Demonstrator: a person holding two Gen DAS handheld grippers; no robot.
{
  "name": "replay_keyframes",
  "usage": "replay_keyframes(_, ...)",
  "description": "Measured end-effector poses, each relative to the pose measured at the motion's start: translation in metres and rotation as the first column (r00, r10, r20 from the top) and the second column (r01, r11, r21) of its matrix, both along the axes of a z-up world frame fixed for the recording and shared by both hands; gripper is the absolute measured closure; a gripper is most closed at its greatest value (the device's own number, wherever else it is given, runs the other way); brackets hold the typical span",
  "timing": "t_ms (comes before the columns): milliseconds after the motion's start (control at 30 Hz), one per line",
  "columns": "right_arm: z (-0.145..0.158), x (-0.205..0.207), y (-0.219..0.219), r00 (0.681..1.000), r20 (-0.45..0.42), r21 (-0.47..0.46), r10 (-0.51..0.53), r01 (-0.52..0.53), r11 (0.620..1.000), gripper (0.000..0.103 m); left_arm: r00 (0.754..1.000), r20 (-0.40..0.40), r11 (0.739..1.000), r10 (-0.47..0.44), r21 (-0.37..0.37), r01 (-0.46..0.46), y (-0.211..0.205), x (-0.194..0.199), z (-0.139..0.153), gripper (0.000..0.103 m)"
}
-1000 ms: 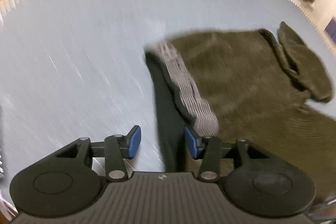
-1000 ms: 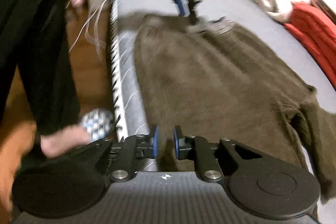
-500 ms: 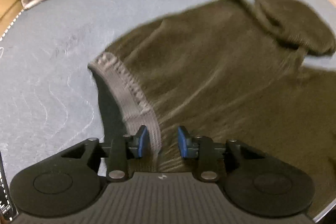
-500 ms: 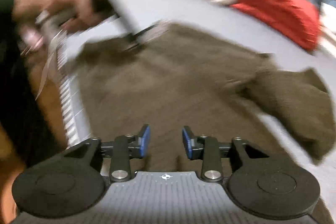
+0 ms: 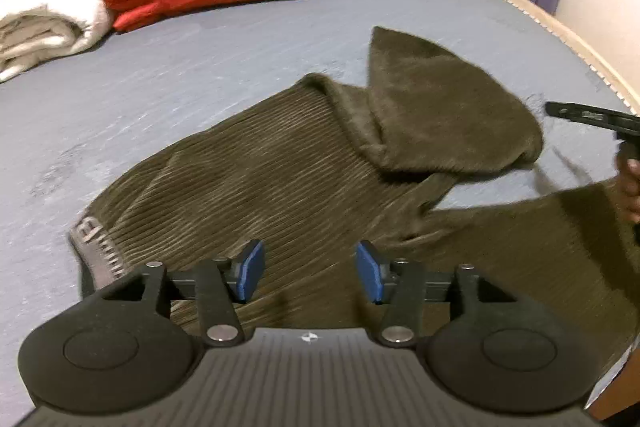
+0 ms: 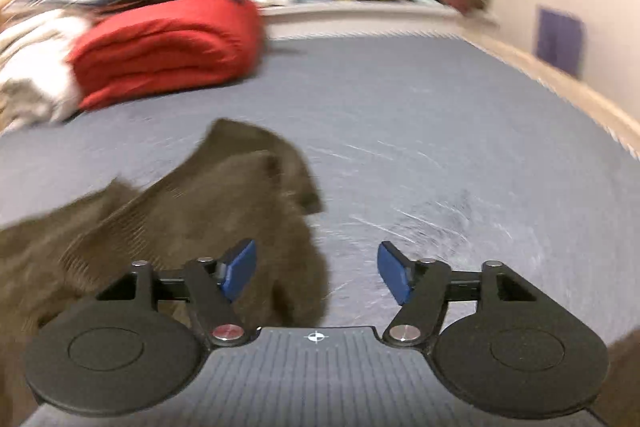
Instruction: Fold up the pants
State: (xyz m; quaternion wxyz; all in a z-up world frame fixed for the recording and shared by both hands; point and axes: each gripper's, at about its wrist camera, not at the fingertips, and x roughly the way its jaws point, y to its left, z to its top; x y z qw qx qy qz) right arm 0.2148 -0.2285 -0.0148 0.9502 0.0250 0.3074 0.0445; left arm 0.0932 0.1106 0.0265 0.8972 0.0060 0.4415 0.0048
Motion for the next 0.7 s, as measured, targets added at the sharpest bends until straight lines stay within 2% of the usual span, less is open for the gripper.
replay_keyframes(67, -0.005, 0.014, -0.006, 0.999, -0.039, 0.048, -0.022, 0.024, 0.999, 0.029, 1.000, -0.001, 1.000, -0.005, -0.019, 0.005, -0.009, 0.009, 0.001, 0.045)
replay_keyframes(200, -0.018, 0.027, 0.002, 0.997, -0.079, 0.050, -0.018, 0.022, 0.999, 0.029, 1.000, -0.005, 0.998, -0.011, -0.055, 0.011, -0.024, 0.024, 0.003, 0.044)
replay_keyframes(300, -0.022, 0.038, 0.013, 0.995, -0.095, 0.049, 0.016, -0.011, 0.999, 0.035, 1.000, -0.004, 0.997, -0.010, -0.077, 0.010, -0.031, 0.032, 0.004, 0.042)
replay_keyframes(333, -0.020, 0.037, 0.018, 0.995, -0.091, 0.041, 0.030, -0.026, 0.999, 0.050, 1.000, -0.003, 0.997, -0.010, -0.082, 0.010, -0.033, 0.035, 0.004, 0.041)
replay_keyframes(367, -0.019, 0.039, 0.023, 0.995, -0.084, 0.033, 0.046, -0.043, 0.999, 0.072, 1.000, -0.003, 0.996, -0.010, -0.086, 0.009, -0.035, 0.037, 0.004, 0.041)
replay_keyframes(433, -0.013, 0.038, 0.027, 0.995, -0.067, 0.025, 0.074, -0.072, 0.997, 0.090, 1.000, -0.003, 0.995, -0.008, -0.095, 0.008, -0.036, 0.040, 0.003, 0.041)
replay_keyframes(500, -0.004, 0.035, 0.031, 0.996, -0.027, 0.003, 0.088, -0.088, 0.996, 0.102, 1.000, -0.003, 0.995, -0.008, -0.099, 0.007, -0.036, 0.041, 0.003, 0.041)
replay_keyframes(600, 0.018, 0.025, 0.033, 0.989, 0.055, 0.021, 0.137, -0.138, 0.990, 0.102, 1.000, -0.001, 0.995, -0.002, -0.097, 0.002, -0.032, 0.040, 0.005, 0.041)
replay_keyframes(700, 0.040, 0.005, 0.046, 0.955, 0.137, -0.037, 0.263, -0.261, 0.965, 0.102, 1.000, 0.000, 0.995, 0.003, -0.098, -0.003, -0.027, 0.037, 0.005, 0.041)
